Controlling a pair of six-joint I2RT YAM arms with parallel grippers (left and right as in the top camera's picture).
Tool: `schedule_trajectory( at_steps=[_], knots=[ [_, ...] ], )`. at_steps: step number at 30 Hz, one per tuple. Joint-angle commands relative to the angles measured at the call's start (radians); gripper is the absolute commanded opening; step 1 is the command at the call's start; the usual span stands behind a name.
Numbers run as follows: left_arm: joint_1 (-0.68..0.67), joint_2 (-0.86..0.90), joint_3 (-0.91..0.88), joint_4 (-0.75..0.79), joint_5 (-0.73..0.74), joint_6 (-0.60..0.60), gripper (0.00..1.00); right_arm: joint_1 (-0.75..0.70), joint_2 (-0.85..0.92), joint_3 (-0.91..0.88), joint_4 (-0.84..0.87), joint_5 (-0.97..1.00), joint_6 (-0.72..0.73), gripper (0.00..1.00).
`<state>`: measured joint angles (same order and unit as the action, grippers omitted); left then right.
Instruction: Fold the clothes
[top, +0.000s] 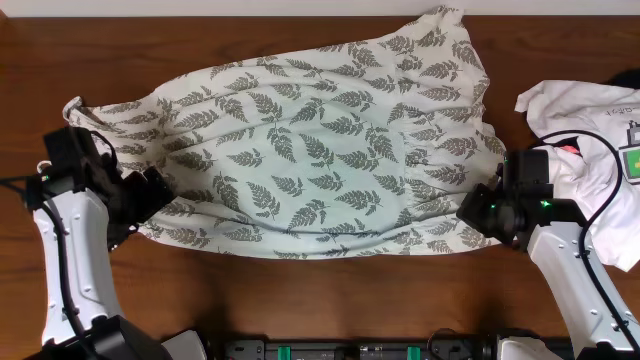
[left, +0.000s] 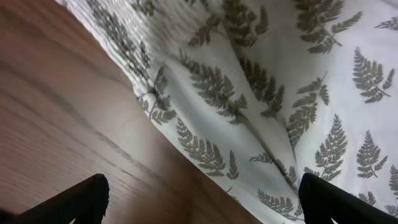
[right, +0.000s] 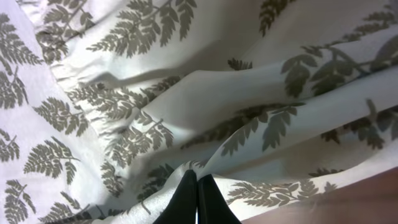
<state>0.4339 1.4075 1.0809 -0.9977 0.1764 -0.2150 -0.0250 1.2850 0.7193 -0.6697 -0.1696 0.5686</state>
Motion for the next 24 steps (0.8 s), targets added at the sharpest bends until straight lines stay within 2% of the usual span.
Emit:
schedule_trajectory(
  at_steps=[1, 6, 10, 24],
  knots=[
    [0.006, 0.011, -0.048, 0.009, -0.031, -0.085, 0.98, 0.0, -0.011, 0.02, 0.007, -0.008, -0.013, 0.01],
    [0.024, 0.011, -0.122, 0.083, -0.038, -0.121, 0.98, 0.0, -0.011, 0.02, 0.043, -0.007, -0.018, 0.01],
    [0.039, 0.011, -0.161, 0.129, -0.038, -0.12, 0.98, 0.0, -0.011, 0.02, 0.145, -0.007, -0.017, 0.01],
    [0.043, 0.011, -0.17, 0.14, -0.038, -0.12, 0.98, 0.0, 0.049, 0.02, 0.453, -0.006, -0.014, 0.01]
  ],
)
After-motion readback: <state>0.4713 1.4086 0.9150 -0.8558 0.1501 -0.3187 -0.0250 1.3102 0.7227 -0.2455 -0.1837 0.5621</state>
